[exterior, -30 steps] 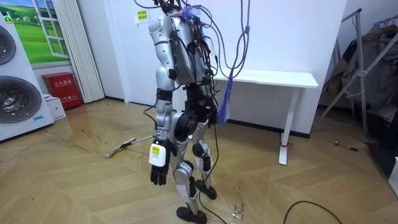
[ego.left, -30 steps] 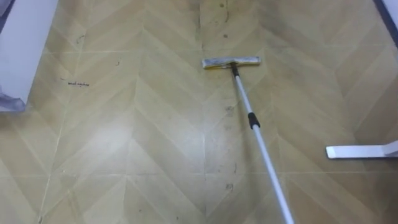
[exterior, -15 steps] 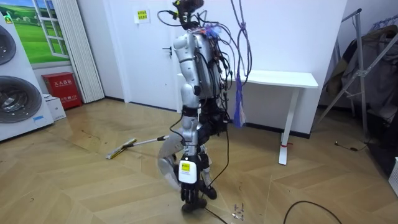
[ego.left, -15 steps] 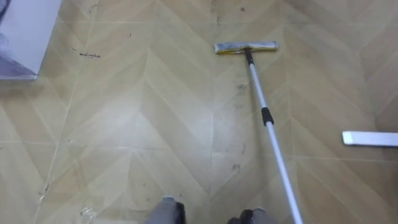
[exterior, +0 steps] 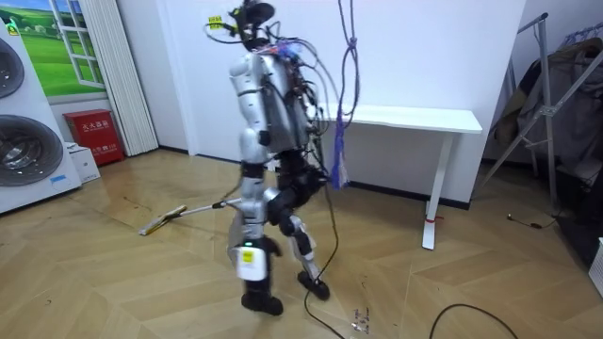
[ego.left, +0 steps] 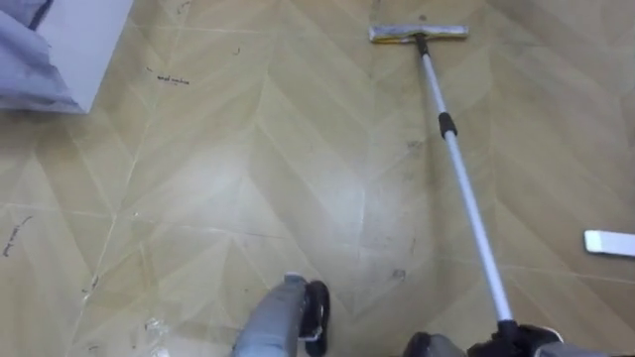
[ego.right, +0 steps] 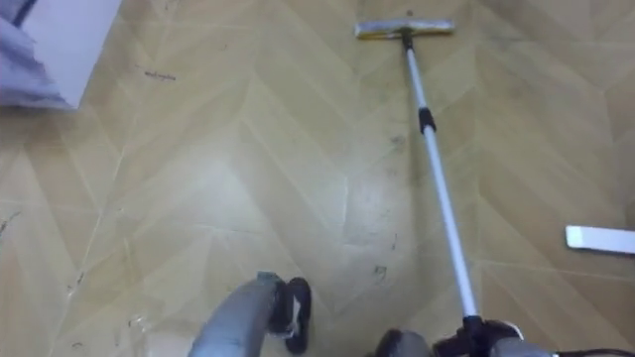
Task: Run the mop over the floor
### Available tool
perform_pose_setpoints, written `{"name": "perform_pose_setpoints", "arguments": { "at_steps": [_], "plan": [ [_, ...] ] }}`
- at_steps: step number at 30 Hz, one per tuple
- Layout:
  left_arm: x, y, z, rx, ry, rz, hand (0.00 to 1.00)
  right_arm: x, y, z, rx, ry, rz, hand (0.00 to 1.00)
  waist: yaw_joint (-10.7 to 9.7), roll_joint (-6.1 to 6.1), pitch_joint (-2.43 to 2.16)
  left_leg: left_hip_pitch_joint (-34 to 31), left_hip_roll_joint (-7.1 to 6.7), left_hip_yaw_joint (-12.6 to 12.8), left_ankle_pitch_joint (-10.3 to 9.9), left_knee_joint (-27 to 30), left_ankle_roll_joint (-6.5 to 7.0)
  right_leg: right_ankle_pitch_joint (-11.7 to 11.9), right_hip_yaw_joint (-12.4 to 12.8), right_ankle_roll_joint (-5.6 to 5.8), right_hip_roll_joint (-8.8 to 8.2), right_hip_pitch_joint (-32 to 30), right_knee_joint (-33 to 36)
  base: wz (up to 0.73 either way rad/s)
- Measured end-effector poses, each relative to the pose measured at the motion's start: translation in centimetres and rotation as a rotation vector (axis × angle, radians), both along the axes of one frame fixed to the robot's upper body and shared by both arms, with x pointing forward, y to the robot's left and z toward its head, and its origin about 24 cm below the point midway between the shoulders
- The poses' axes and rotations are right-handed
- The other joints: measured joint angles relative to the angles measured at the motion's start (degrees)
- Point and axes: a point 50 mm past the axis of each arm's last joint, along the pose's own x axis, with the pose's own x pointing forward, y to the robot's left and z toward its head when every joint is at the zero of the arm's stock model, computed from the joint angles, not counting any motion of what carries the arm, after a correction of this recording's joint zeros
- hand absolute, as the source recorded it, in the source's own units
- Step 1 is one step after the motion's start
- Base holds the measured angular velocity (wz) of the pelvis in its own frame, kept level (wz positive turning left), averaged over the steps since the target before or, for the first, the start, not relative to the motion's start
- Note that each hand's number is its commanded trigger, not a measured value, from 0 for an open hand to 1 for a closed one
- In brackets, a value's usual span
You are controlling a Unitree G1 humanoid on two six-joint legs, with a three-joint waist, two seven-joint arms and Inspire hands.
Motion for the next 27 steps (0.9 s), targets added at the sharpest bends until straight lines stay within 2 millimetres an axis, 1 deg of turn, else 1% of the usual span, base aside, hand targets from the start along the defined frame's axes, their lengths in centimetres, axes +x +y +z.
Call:
{"name": "perform_pose_setpoints", "arguments": {
  "at_steps": [1,2,3,4,5,6,7,8,9,10,11,12,13,14,15,16,17,18,19,20,21,22,23,24,25,26,27],
  "plan": [
    [1.1,0.0,0.2,0.018,-0.029,-0.010,0.00,-2.5,-0.7,-0.3,-0.028,0.062,-0.017,1.00,-1.70,1.59,-0.12,0.87,-1.92,-1.50,-1.93,1.63,0.94,7.04,4.95,0.13,0.74,-3.11,6.84,0.86],
    [1.5,0.2,0.4,0.031,-0.048,-0.011,0.00,-4.0,-0.8,-0.6,-0.036,0.099,-0.031,1.00,-2.19,2.14,-0.34,1.45,-2.39,-2.20,-3.07,2.24,1.21,9.98,7.33,0.36,1.96,-5.02,9.91,0.64],
    [2.1,0.6,0.6,0.055,-0.082,-0.017,0.00,-5.9,-0.1,-1.2,-0.024,0.157,-0.051,1.00,-2.59,2.77,-0.50,2.35,-2.69,-2.86,-4.94,2.75,1.40,11.15,9.30,0.84,4.40,-8.62,11.77,0.18],
    [2.1,0.9,0.7,0.066,-0.087,-0.019,0.00,-6.9,0.8,-1.7,-0.005,0.194,-0.063,1.00,-3.38,3.33,-0.64,3.48,-2.48,-3.15,-5.87,2.54,1.55,10.78,9.78,1.39,6.55,-12.31,10.14,0.00],
    [2.1,0.9,0.7,0.070,-0.084,-0.019,0.00,-7.4,1.4,-2.0,0.006,0.204,-0.065,1.00,-4.14,3.53,-0.52,4.23,-2.46,-3.16,-6.25,2.22,1.67,10.75,10.07,1.45,7.55,-13.65,7.94,0.00],
    [2.0,0.7,0.6,0.067,-0.079,-0.017,0.00,-8.5,2.3,-2.5,0.028,0.227,-0.075,1.00,-4.96,3.70,-0.55,5.74,-2.57,-3.15,-7.36,1.30,1.91,10.85,10.07,1.58,9.22,-15.39,1.42,-0.05],
    [1.7,0.5,0.6,0.060,-0.074,-0.015,0.00,-9.2,3.1,-2.8,0.044,0.244,-0.080,1.00,-5.49,3.77,-0.53,7.40,-2.57,-3.15,-8.58,0.41,1.74,11.20,9.73,1.46,10.98,-16.03,-6.80,-0.09],
    [1.5,0.4,0.5,0.057,-0.069,-0.014,0.00,-9.4,3.4,-2.9,0.051,0.248,-0.083,1.00,-5.68,3.71,-0.51,8.42,-2.59,-3.15,-9.26,-0.10,1.58,11.67,9.47,1.09,11.71,-15.97,-11.03,-0.19],
    [1.1,0.0,0.3,0.050,-0.054,-0.011,0.00,-9.8,3.6,-3.0,0.057,0.263,-0.088,1.00,-5.59,3.57,-0.47,10.55,-2.58,-3.15,-10.59,-1.19,1.29,13.13,8.53,-0.21,12.72,-15.65,-18.08,-0.20],
    [0.3,-0.3,0.1,0.045,-0.028,0.000,0.00,-9.5,3.7,-3.0,0.054,0.271,-0.090,1.00,-5.53,3.26,-0.32,13.19,-2.60,-3.15,-12.24,-2.03,0.92,15.47,8.22,-1.64,13.50,-15.07,-20.86,-0.16],
    [-0.2,-0.4,0.0,0.045,-0.013,0.005,0.00,-9.6,3.6,-3.0,0.051,0.275,-0.091,1.00,-5.57,3.25,-0.41,14.47,-2.59,-3.20,-12.98,-2.27,0.67,15.97,8.09,-2.13,13.50,-14.00,-20.69,-0.09],
    [-0.8,-0.3,0.0,0.048,0.012,0.011,0.00,-9.1,3.5,-2.9,0.044,0.271,-0.088,1.00,-5.22,2.93,-0.51,15.92,-2.32,-3.27,-13.99,0.37,-0.85,15.24,7.43,-2.41,13.30,-12.32,-19.17,-0.11],
    [-1.0,0.0,0.0,0.056,0.018,0.023,0.00,-7.7,3.4,-2.8,0.033,0.251,-0.076,1.00,-4.41,1.76,0.32,13.41,-0.68,-2.41,-11.26,9.27,-5.17,12.69,7.18,-3.09,13.75,-10.98,-16.59,-0.21],
    [-1.2,0.1,0.0,0.063,0.022,0.039,0.00,-6.7,3.3,-2.6,0.027,0.236,-0.068,1.00,-3.69,1.61,0.15,11.48,0.22,-2.20,-7.98,14.58,-6.96,11.41,7.29,-3.87,14.04,-10.49,-15.13,-0.40],
    [-1.3,0.2,0.0,0.068,0.011,0.068,0.00,-4.2,2.9,-2.1,0.008,0.194,-0.048,1.00,-2.09,0.30,0.46,7.00,1.05,-2.26,1.62,24.06,-8.97,9.03,7.64,-4.90,14.48,-9.77,-12.67,-0.45],
    [-1.1,0.2,0.1,0.070,-0.005,0.089,0.00,-1.0,2.3,-1.1,-0.011,0.127,-0.029,1.00,-0.77,-1.01,0.45,2.51,1.22,-2.10,9.51,30.19,-8.70,6.90,8.59,-5.01,14.78,-9.66,-10.47,-0.41],
    [-0.9,0.2,0.1,0.070,-0.013,0.087,0.00,0.7,2.2,-0.6,-0.014,0.082,-0.023,1.00,-0.23,-1.50,0.57,0.05,1.30,-2.30,10.55,32.61,-8.89,5.88,8.88,-5.05,14.94,-9.63,-9.63,-0.30],
    [-0.5,0.5,0.3,0.075,-0.037,0.081,0.00,4.3,2.4,0.6,-0.017,-0.018,0.006,1.00,0.82,-2.83,1.09,-5.35,2.01,-2.84,10.12,36.36,-8.84,4.20,9.40,-4.91,15.36,-9.39,-8.22,-0.26],
    [-0.2,0.9,0.4,0.083,-0.056,0.079,0.00,7.0,2.6,1.7,-0.011,-0.111,0.025,1.00,1.80,-3.91,1.70,-9.02,3.27,-2.78,9.37,35.83,-7.80,2.82,9.87,-4.69,15.66,-8.33,-7.76,-0.21],
    [-0.2,1.1,0.5,0.087,-0.059,0.077,0.00,8.1,2.8,2.1,-0.003,-0.158,0.035,1.00,2.43,-4.51,2.07,-10.01,3.88,-2.81,8.79,33.60,-7.54,2.17,10.12,-4.46,15.80,-7.44,-7.84,-0.07],
    [-0.6,1.1,0.4,0.087,-0.050,0.072,0.00,9.4,3.2,2.6,0.013,-0.223,0.039,1.00,3.20,-5.06,2.09,-10.21,4.72,-2.95,7.12,25.95,-7.71,0.80,10.24,-3.71,15.87,-5.05,-8.74,0.17],
    [-1.1,0.9,0.3,0.073,-0.037,0.062,0.00,9.5,3.2,2.6,0.033,-0.243,0.018,1.00,3.70,-4.86,2.00,-8.17,4.83,-3.66,6.18,14.05,-7.73,-0.68,10.23,-2.86,15.85,-1.99,-10.22,0.22],
    [-1.4,0.9,0.3,0.067,-0.029,0.050,0.00,9.3,3.3,2.5,0.045,-0.241,0.004,1.00,3.87,-4.65,1.93,-6.86,5.14,-3.72,6.24,7.54,-7.77,-1.43,10.19,-2.44,15.87,-0.57,-10.89,0.29],
    [-1.5,0.8,0.2,0.049,-0.024,0.042,0.00,8.4,3.3,2.0,0.065,-0.228,-0.022,1.00,3.68,-3.87,1.58,-4.57,5.45,-3.77,5.55,-2.14,-5.69,-3.21,9.82,-1.52,15.59,2.19,-12.06,0.45],
    [-1.8,0.9,0.2,0.042,-0.007,0.017,0.00,6.5,2.9,1.2,0.076,-0.193,-0.056,1.00,2.78,-3.60,1.40,-3.34,4.38,-2.19,3.92,-1.77,-2.28,-4.95,9.82,-0.09,14.11,4.73,-12.82,0.68],
    [-1.5,0.7,0.2,0.038,-0.009,0.000,0.00,5.2,2.5,0.7,0.073,-0.162,-0.072,1.00,2.00,-3.13,1.28,-2.61,3.27,-1.94,2.89,-1.77,-1.47,-5.17,10.21,0.20,13.39,5.65,-12.46,1.01],
    [-0.7,0.4,0.2,0.037,-0.021,-0.029,0.00,1.9,1.5,-0.1,0.052,-0.081,-0.119,1.00,0.99,-2.32,0.98,-0.56,0.92,-1.34,1.43,-1.78,0.31,-3.80,11.59,2.10,11.84,6.21,-9.83,0.89]
  ]
}}
